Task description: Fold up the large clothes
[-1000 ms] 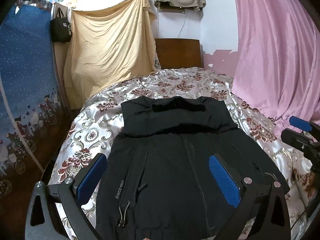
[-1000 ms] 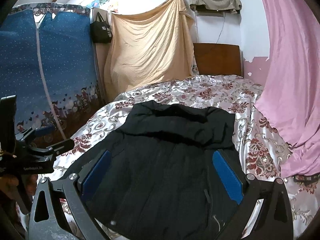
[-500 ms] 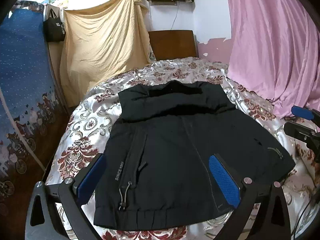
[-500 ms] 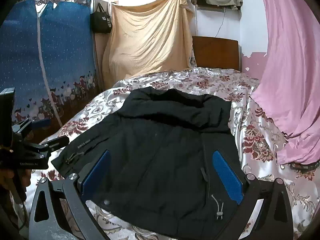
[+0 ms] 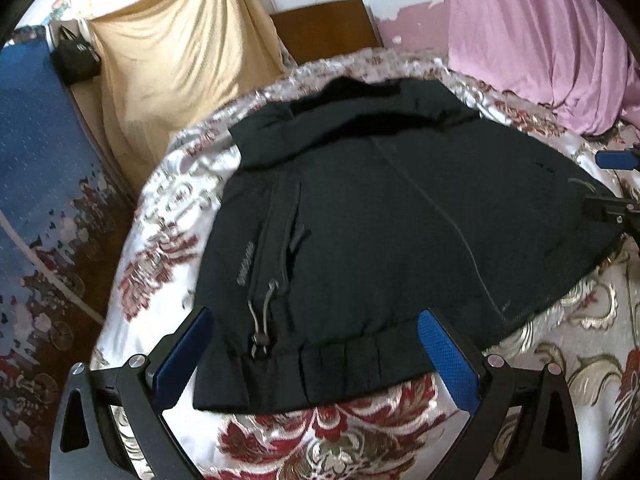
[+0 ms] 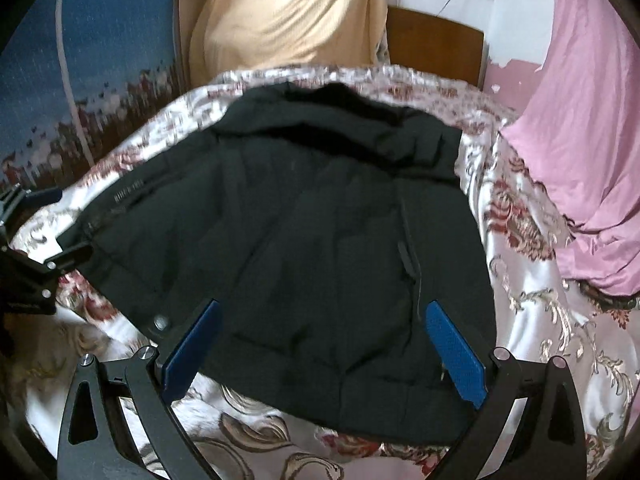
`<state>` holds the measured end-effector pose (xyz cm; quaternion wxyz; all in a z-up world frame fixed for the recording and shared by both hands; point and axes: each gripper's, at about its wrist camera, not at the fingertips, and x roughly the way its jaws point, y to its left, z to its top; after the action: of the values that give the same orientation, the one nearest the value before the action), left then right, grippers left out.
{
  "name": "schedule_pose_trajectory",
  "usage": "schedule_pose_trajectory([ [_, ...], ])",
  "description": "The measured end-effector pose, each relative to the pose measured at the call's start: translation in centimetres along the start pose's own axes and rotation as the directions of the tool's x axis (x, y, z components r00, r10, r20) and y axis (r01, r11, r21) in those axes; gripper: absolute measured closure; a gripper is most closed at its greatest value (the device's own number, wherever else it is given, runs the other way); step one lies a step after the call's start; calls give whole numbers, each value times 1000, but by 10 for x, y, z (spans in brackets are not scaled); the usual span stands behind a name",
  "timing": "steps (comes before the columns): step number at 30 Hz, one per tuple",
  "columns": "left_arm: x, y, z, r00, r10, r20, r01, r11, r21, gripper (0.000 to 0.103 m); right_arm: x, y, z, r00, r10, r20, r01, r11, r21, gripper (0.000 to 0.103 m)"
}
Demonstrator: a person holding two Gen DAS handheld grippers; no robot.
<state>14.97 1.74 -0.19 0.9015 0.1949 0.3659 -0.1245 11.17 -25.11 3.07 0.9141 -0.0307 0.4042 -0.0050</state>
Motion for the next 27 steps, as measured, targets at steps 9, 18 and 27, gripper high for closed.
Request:
schedule_pose_trajectory([
  [9, 24, -9, -26, 984, -35, -175, 52, 994, 93, 0, 9, 8, -31, 995, -5, -98, -4, 996, -89, 3],
  [18, 32, -15, -30, 969, -27, -244, 60, 990, 127, 0, 10, 5, -48, 990, 23, -139, -36, 995, -94, 3],
  [27, 51, -12, -27, 927, -94, -363, 151, 980, 132, 0, 30, 0, -48, 967, 74, -243, -90, 995, -54, 3],
])
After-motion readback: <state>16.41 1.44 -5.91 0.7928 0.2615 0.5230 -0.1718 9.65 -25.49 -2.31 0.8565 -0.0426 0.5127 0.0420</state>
